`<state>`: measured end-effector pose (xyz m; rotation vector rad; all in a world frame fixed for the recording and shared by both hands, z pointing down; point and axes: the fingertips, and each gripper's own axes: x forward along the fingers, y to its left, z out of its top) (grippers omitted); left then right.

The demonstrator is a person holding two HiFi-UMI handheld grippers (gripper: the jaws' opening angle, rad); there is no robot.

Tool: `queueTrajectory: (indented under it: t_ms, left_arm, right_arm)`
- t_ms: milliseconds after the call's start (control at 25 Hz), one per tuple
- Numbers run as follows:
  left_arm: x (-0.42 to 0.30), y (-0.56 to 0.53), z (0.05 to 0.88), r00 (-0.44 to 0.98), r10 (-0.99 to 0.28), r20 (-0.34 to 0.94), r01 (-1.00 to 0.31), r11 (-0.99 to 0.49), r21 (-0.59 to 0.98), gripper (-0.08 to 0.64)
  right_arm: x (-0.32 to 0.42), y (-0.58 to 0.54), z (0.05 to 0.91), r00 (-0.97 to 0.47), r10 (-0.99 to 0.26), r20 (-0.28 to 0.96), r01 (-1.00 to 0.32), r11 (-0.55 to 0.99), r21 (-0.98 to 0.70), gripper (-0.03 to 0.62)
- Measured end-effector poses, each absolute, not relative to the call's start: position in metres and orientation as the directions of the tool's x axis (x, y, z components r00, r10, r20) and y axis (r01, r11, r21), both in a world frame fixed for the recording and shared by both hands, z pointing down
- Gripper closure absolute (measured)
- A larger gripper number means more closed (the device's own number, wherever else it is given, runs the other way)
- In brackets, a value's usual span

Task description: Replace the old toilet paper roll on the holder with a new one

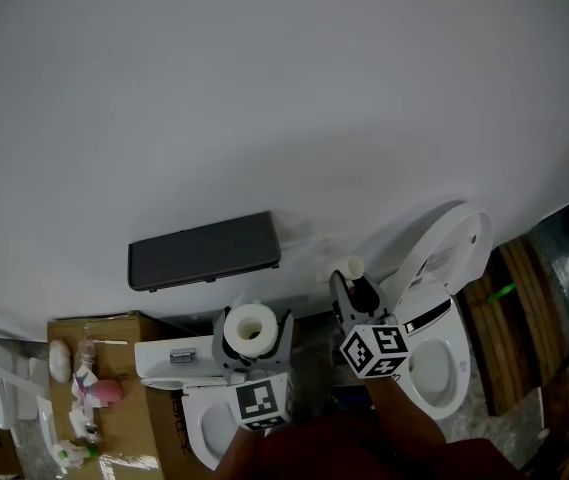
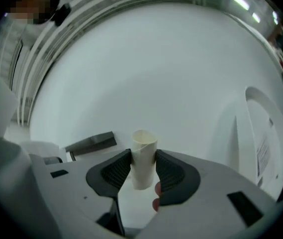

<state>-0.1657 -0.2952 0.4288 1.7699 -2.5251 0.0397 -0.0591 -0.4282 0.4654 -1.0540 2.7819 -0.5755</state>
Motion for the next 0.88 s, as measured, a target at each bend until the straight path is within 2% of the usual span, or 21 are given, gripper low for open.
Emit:
queueTrajectory:
  t_ms: [160,240,880]
  left_arm:
    - [-0.167,-0.294,0.436,-0.343,-0.937,0.058,-0.939,0.343,-0.005,0.109]
    - [-0.167,-0.294,0.437,-0.348,-0.936,0.057,-0.937,0.349,0.009,0.109]
    - [-0.155,-0.320,0.473,-0.286,-0.947,0.150,-0.953,0.296,0.056,0.109]
  right_arm:
    - [-0.059,-0.416,0.465,-0.676,-0.731,0.092,-0.734,0.679,0.010,0.425]
    - [-0.061,-0.410,0.466,-0.664,-0.742,0.098,-0.736,0.671,0.091,0.425]
    - [-0.038,-0.419,0.469,-0.636,-0.764,0.109,-0.760,0.645,0.085,0.425]
